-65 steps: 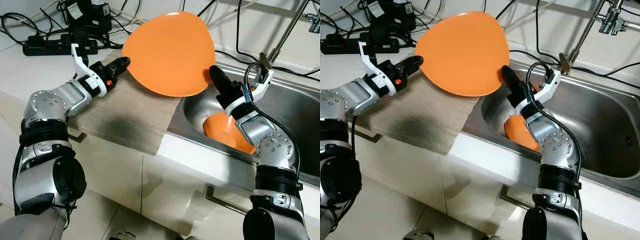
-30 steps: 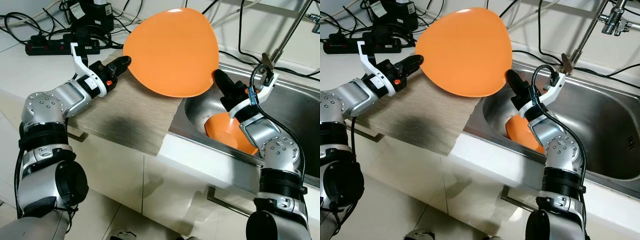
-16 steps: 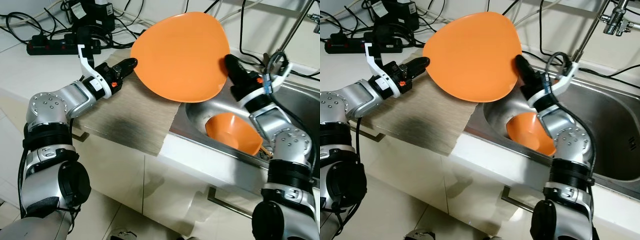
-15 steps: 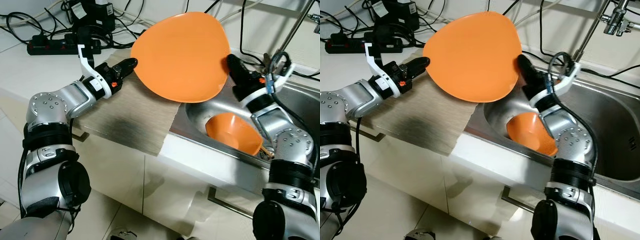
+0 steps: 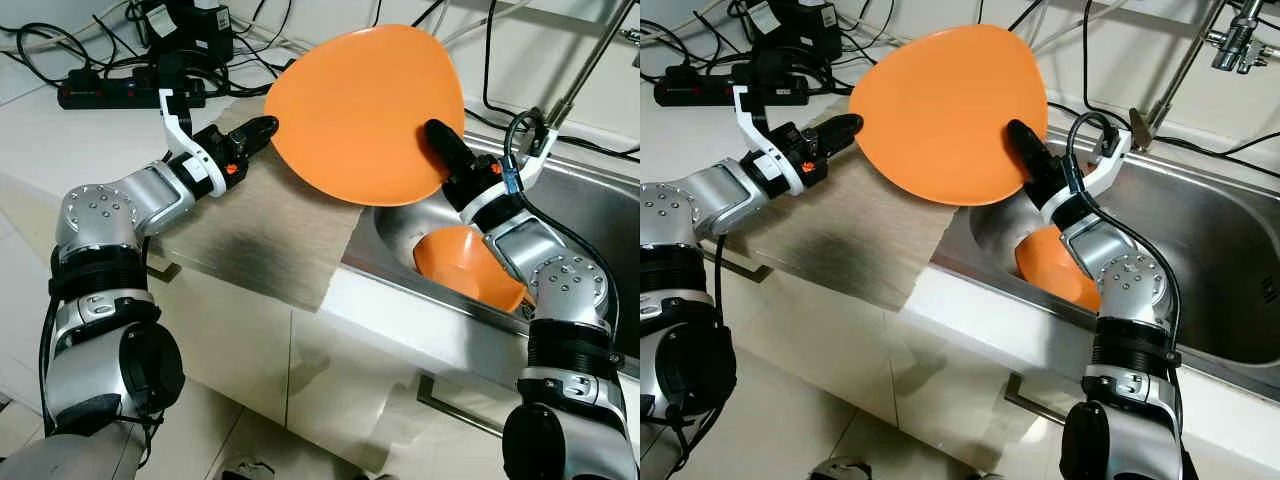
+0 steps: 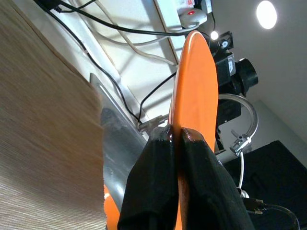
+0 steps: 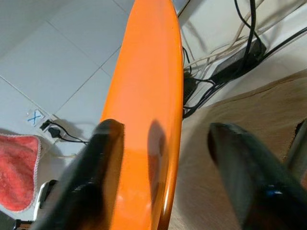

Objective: Kitchen organization

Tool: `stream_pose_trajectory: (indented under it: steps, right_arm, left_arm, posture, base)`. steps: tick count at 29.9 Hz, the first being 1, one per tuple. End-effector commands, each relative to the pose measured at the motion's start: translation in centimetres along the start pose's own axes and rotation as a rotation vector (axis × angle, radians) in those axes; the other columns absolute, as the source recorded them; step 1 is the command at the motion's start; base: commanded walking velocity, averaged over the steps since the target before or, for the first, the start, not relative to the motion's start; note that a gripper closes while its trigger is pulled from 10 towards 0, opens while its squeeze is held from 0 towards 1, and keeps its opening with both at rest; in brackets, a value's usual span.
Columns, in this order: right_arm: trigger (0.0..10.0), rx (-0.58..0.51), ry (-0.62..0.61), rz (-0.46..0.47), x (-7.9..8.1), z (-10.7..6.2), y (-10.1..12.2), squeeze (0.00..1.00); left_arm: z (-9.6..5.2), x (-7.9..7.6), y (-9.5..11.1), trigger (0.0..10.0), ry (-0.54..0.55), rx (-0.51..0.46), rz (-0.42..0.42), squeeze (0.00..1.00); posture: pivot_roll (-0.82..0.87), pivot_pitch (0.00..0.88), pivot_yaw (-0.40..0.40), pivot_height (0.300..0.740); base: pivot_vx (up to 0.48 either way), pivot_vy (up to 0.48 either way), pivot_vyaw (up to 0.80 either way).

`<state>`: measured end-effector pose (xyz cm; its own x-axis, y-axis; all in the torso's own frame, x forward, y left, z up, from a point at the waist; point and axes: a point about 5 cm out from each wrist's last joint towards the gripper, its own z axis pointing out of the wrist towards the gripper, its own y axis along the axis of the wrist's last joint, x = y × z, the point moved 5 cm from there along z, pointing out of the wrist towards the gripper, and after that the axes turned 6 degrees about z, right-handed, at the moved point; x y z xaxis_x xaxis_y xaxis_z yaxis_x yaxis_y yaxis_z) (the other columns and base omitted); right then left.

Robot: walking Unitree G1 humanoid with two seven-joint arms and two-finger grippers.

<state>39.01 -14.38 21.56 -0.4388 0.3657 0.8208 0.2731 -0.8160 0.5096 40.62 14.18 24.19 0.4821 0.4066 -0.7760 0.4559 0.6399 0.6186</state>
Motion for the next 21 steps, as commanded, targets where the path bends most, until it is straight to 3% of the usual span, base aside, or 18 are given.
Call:
stream_pose_trajectory:
  steps: [1, 21]
  right_arm:
    - [0.0, -0.006, -0.014, 0.005, -0.34, -0.33, 0.04, 0.00]
    - [0.0, -0.038, -0.020, -0.005, -0.63, -0.56, 0.59, 0.00]
  left_arm:
    - [0.36, -1.49, 0.38, 0.0, -0.062, -0.009, 0.010, 0.00]
    - [0.15, -1.08, 0.80, 0.0, -0.036, -0.016, 0.037, 0.00]
  posture:
    - [0.00, 0.000, -0.032, 0.740]
    - [0.00, 0.000, -0.027, 0.740]
  base:
    - [0.000, 0.000, 0.00]
    - [0.000, 0.000, 0.00]
